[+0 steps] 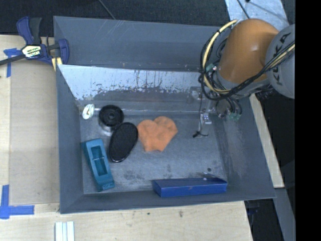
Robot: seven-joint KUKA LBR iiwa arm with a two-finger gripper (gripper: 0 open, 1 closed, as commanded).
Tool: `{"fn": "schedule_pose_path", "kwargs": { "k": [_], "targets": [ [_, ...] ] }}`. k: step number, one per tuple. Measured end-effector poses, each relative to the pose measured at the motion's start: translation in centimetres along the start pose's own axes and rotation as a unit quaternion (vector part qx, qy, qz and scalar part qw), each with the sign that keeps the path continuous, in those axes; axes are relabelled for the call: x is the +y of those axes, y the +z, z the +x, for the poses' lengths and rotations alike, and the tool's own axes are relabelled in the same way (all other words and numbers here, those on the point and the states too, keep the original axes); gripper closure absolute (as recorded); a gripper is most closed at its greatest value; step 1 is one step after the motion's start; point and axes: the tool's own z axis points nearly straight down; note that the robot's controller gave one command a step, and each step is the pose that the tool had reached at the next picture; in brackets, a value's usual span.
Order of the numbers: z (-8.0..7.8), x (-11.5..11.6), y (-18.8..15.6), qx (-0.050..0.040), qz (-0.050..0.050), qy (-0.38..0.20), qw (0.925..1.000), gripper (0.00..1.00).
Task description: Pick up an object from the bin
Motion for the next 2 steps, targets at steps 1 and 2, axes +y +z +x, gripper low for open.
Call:
{"fn": "schedule_pose_path", "kwargs": {
  "k": [1,2],
  "targets": [
    [-0.2,0.0,-0.5,-0.0043,0.000,-0.001,1.0000,0.00],
    [0.1,4.0,5.7,-0.0056,0.001,-0.055,0.9985,0.00]
  ]
}}
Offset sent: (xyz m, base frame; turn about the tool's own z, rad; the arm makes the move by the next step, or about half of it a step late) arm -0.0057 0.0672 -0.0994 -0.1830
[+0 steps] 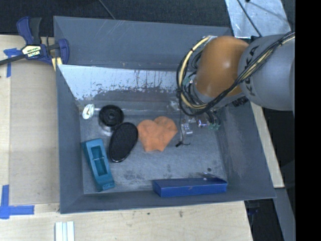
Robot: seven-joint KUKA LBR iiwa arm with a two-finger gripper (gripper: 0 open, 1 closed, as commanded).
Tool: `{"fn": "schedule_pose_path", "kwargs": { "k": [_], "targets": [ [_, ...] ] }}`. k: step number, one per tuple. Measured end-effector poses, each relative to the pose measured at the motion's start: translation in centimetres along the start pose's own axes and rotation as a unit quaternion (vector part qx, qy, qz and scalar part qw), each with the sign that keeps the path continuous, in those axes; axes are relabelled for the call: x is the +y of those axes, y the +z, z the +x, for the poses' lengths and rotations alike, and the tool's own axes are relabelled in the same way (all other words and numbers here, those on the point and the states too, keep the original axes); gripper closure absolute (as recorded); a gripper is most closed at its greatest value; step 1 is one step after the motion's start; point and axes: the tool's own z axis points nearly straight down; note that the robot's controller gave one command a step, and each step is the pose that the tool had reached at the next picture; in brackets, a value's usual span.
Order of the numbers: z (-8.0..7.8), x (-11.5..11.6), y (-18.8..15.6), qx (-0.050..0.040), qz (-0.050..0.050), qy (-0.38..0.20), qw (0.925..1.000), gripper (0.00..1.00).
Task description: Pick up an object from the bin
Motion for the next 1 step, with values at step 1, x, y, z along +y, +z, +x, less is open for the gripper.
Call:
{"fn": "schedule_pose_path", "kwargs": {
  "k": [1],
  "targets": [
    [0.46,2.33,3.05,0.0047,-0.001,-0.044,0.9990,0.00]
  ]
}}
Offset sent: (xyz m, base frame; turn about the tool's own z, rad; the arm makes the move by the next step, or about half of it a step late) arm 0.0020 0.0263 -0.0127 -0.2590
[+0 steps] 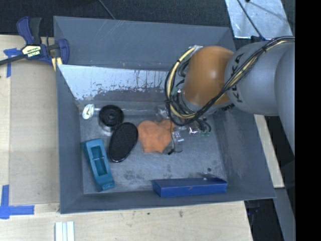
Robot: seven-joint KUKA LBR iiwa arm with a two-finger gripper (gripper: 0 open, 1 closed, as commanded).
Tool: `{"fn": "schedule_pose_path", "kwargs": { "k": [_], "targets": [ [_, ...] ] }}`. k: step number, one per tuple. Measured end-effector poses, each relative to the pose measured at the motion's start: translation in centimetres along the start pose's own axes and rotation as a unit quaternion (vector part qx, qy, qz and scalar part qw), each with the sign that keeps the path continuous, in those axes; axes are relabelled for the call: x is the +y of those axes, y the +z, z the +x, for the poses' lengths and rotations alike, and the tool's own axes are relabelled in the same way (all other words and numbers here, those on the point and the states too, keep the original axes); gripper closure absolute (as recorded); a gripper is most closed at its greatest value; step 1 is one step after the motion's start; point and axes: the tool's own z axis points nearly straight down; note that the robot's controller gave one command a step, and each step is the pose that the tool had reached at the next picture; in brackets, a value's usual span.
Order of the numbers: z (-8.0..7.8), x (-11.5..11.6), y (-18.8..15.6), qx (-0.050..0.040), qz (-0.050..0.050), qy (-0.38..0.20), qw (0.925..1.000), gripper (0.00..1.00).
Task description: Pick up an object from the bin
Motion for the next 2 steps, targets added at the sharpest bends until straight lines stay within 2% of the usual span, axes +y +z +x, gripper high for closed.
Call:
{"fn": "schedule_pose_path", "kwargs": {
  "k": [1,2],
  "targets": [
    [-1.0,0.1,-1.8,-0.0040,0.001,-0.085,0.9964,0.00],
    [-0.6,2.3,1.2,-0.0027,0.001,-0.128,0.9918,0.00]
  ]
}}
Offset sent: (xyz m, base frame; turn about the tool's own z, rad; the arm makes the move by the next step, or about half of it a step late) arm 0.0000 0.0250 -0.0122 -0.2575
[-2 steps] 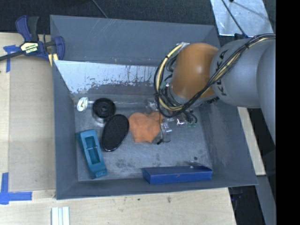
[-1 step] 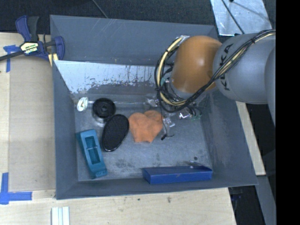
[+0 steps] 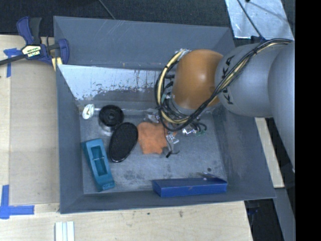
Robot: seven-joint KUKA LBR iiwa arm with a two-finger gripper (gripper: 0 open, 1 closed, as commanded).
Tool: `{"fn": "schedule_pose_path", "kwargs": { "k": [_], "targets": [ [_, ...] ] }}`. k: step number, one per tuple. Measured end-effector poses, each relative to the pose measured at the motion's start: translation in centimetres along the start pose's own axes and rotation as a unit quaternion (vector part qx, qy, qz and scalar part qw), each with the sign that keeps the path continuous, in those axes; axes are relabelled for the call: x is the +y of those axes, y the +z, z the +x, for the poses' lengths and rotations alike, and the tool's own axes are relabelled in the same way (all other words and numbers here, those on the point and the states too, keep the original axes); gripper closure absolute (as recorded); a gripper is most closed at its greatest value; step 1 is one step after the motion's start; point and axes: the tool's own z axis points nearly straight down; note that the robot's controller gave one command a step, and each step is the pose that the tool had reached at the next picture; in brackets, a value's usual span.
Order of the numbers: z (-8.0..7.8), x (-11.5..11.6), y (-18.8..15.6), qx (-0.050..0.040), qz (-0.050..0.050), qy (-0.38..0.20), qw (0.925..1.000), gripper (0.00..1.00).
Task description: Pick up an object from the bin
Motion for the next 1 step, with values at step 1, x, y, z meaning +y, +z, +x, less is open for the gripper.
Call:
{"fn": "schedule_pose_path", "kwargs": {
  "k": [1],
  "targets": [
    [-0.39,-1.45,-0.15,-0.0022,0.000,-0.086,0.9963,1.00]
  ]
}}
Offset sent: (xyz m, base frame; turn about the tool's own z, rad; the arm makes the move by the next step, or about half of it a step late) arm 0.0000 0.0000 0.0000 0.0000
